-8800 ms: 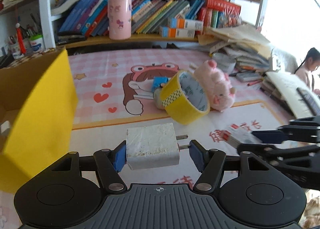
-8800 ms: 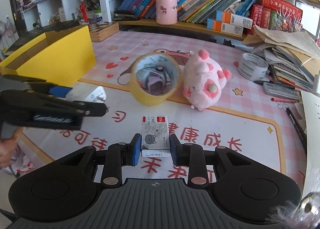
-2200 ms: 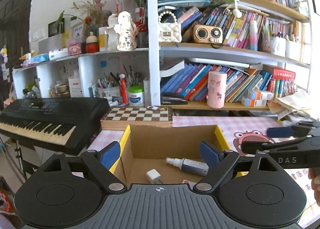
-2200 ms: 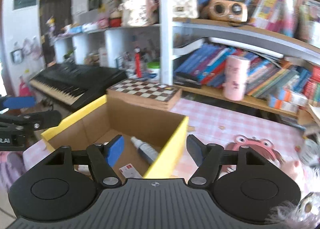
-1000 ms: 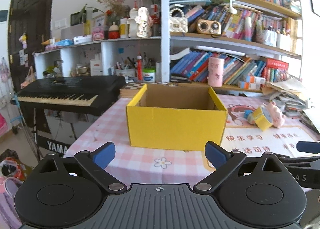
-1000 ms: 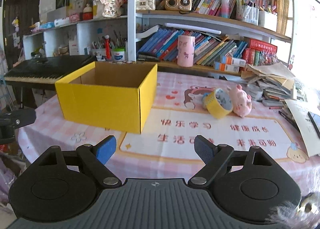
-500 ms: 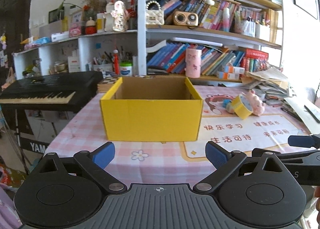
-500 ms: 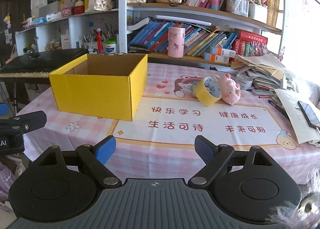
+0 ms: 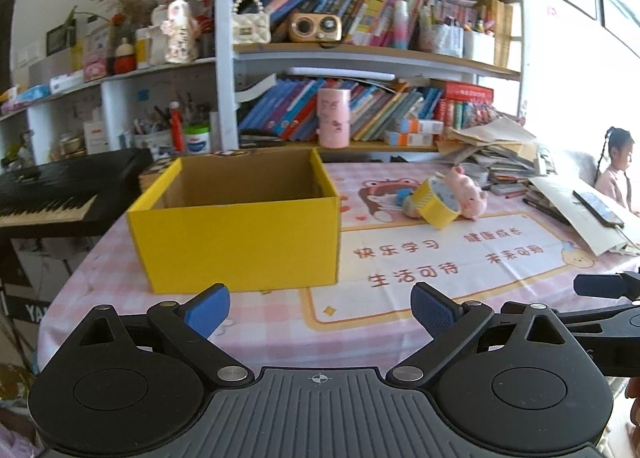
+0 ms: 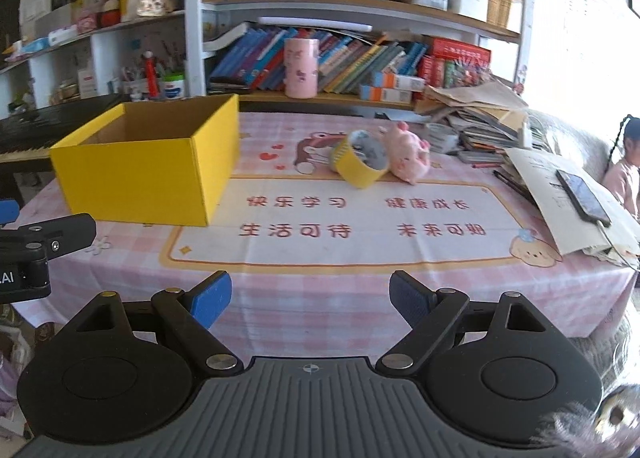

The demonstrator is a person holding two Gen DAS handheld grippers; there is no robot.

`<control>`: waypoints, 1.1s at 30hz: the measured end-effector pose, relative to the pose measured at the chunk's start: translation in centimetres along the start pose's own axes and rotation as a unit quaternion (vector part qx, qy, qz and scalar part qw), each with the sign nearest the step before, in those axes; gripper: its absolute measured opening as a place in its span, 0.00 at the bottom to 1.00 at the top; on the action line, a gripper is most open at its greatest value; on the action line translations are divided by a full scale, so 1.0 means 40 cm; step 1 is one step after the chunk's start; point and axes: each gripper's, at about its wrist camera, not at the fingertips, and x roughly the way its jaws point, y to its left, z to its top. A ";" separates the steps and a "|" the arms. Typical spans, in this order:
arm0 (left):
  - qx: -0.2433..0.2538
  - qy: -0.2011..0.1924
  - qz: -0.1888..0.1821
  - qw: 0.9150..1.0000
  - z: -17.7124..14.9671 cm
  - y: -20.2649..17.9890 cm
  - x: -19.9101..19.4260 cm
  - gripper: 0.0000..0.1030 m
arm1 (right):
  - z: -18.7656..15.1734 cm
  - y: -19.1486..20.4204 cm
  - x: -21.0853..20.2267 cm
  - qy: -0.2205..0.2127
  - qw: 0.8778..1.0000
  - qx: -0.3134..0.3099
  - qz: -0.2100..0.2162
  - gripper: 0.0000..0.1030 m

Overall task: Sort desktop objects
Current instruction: 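Move both open tools toward the yellow tape roll and plush pig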

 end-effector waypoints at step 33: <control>0.057 0.025 -0.068 0.996 0.084 -0.219 0.224 0.96 | 0.056 -0.241 0.144 0.030 0.997 0.050 -0.047 0.83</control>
